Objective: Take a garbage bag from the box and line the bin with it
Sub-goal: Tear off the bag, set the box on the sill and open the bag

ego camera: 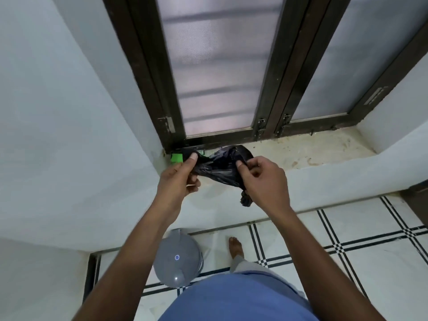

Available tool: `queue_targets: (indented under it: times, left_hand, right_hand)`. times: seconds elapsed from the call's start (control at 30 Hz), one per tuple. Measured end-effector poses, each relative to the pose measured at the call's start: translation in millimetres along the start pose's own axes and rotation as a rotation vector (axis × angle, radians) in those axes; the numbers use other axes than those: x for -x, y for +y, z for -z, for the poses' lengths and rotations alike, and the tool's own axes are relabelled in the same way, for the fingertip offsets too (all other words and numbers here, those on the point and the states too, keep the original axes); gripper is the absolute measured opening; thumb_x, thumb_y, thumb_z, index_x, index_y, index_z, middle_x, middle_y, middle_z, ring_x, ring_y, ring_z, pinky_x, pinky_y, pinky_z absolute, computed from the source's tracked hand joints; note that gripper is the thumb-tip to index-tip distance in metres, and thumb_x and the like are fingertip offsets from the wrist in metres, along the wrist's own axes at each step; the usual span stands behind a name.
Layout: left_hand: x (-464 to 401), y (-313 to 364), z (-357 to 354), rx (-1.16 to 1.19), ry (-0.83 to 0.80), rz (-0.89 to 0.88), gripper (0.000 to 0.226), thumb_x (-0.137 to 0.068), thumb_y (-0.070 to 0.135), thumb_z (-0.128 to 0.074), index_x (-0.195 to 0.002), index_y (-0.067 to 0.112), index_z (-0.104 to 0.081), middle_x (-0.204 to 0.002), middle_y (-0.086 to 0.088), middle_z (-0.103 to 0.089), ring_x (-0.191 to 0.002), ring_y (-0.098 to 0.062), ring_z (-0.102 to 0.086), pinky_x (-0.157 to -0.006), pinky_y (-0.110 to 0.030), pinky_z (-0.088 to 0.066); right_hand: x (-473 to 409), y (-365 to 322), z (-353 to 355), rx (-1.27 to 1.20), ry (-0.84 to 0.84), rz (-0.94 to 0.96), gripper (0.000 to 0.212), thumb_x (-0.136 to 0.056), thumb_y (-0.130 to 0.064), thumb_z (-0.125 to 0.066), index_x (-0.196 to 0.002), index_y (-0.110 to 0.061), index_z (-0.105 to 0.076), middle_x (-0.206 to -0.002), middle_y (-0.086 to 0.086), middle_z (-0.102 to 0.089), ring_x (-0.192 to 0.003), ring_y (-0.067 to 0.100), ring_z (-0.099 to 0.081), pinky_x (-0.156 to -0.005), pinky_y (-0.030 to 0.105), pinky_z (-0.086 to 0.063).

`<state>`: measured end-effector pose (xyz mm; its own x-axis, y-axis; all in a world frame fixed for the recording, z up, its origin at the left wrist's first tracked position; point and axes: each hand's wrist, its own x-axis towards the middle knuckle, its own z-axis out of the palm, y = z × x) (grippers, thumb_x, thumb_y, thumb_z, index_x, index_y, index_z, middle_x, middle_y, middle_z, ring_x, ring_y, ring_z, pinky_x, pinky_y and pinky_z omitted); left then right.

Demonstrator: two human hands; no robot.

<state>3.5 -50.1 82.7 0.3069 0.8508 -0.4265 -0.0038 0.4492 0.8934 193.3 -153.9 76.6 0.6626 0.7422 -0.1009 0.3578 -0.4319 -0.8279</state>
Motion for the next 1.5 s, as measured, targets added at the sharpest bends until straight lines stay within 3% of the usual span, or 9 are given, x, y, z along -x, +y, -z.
queue_targets:
  times: [0.13,0.4,0.57,0.7,0.83,0.93,1.13,1.3,1.5]
  left_hand:
    - [30,-16,26,0.013,-0.06,0.014,0.044,-0.098,0.044,-0.076,-0.106,0.001,-0.078,-0.083,-0.013,-0.074,-0.072,-0.023,-0.069,-0.077,-0.035,-0.059]
    - [72,-49,65,0.334,0.074,0.062,0.023,-0.109,0.021,-0.064,-0.114,0.001,-0.072,-0.101,-0.016,-0.08,-0.088,-0.026,-0.08,-0.081,-0.033,-0.066]
    - [92,-51,75,0.487,0.011,0.072,0.022,-0.111,0.009,-0.054,-0.122,0.007,-0.072,-0.112,-0.008,-0.076,-0.094,-0.021,-0.073,-0.095,-0.037,-0.064]
    - [105,-54,72,0.346,0.113,-0.006,0.014,-0.106,0.012,-0.065,-0.118,0.006,-0.069,-0.109,-0.013,-0.077,-0.089,-0.024,-0.076,-0.087,-0.035,-0.064]
    - [120,-57,50,0.159,0.167,-0.076,0.036,-0.098,0.018,-0.079,-0.119,-0.01,-0.068,-0.107,-0.025,-0.08,-0.09,-0.029,-0.078,-0.088,-0.038,-0.066]
    - [138,-57,25,0.122,0.164,-0.123,0.035,-0.093,0.016,-0.084,-0.118,-0.006,-0.071,-0.102,-0.024,-0.08,-0.089,-0.028,-0.08,-0.086,-0.037,-0.067]
    - [168,-69,7,0.114,0.027,-0.03,0.059,-0.074,0.021,-0.091,-0.124,-0.003,-0.07,-0.105,-0.021,-0.075,-0.096,-0.032,-0.072,-0.095,-0.044,-0.061]
    - [194,-86,20,-0.08,0.053,0.062,0.016,-0.088,0.019,-0.082,-0.102,0.011,-0.084,-0.088,-0.006,-0.071,-0.075,-0.021,-0.058,-0.08,-0.035,-0.053]
    - [209,-93,19,0.507,0.162,0.211,0.018,-0.111,0.013,-0.053,-0.104,0.005,-0.067,-0.096,-0.012,-0.072,-0.083,-0.023,-0.078,-0.086,-0.044,-0.068]
  right_hand:
    - [45,-5,-14,-0.087,0.058,0.007,0.028,-0.096,-0.059,-0.076,-0.112,-0.039,-0.065,-0.094,-0.015,-0.077,-0.076,0.014,-0.078,-0.066,0.042,-0.066]
    - [90,-4,-8,-0.84,-0.205,-0.367,0.027,-0.109,-0.031,-0.07,-0.114,-0.005,-0.075,-0.095,0.01,-0.08,-0.08,0.019,-0.076,-0.068,0.027,-0.063]
    - [98,4,-15,-0.802,-0.208,-0.54,0.021,-0.113,-0.018,-0.062,-0.121,-0.002,-0.072,-0.092,0.009,-0.079,-0.068,0.018,-0.077,-0.065,0.031,-0.066]
    - [116,8,-13,0.085,-0.043,-0.083,0.033,-0.11,-0.022,-0.059,-0.142,-0.017,-0.054,-0.133,0.001,-0.067,-0.093,0.021,-0.075,-0.079,0.042,-0.058]
    - [139,-23,8,0.059,-0.021,0.345,0.038,-0.106,-0.06,-0.062,-0.134,-0.035,-0.064,-0.112,-0.019,-0.07,-0.107,0.012,-0.067,-0.089,0.041,-0.059]
    - [145,-30,22,0.104,-0.316,0.255,0.054,-0.086,-0.079,-0.076,-0.121,-0.037,-0.074,-0.095,-0.021,-0.078,-0.088,0.001,-0.075,-0.079,0.032,-0.061]
    - [139,14,39,-0.282,-0.419,0.144,0.019,-0.098,-0.035,-0.086,-0.094,-0.017,-0.084,-0.082,0.003,-0.082,-0.08,0.021,-0.081,-0.079,0.036,-0.062]
    - [125,38,65,-0.697,-0.512,-0.313,0.034,-0.107,-0.04,-0.071,-0.106,-0.005,-0.075,-0.097,0.01,-0.082,-0.085,0.019,-0.078,-0.077,0.032,-0.064]
    - [127,63,70,-0.86,-0.67,-0.591,0.041,-0.113,-0.042,-0.061,-0.089,-0.015,-0.079,-0.075,-0.001,-0.07,-0.062,0.012,-0.061,-0.063,0.028,-0.053]
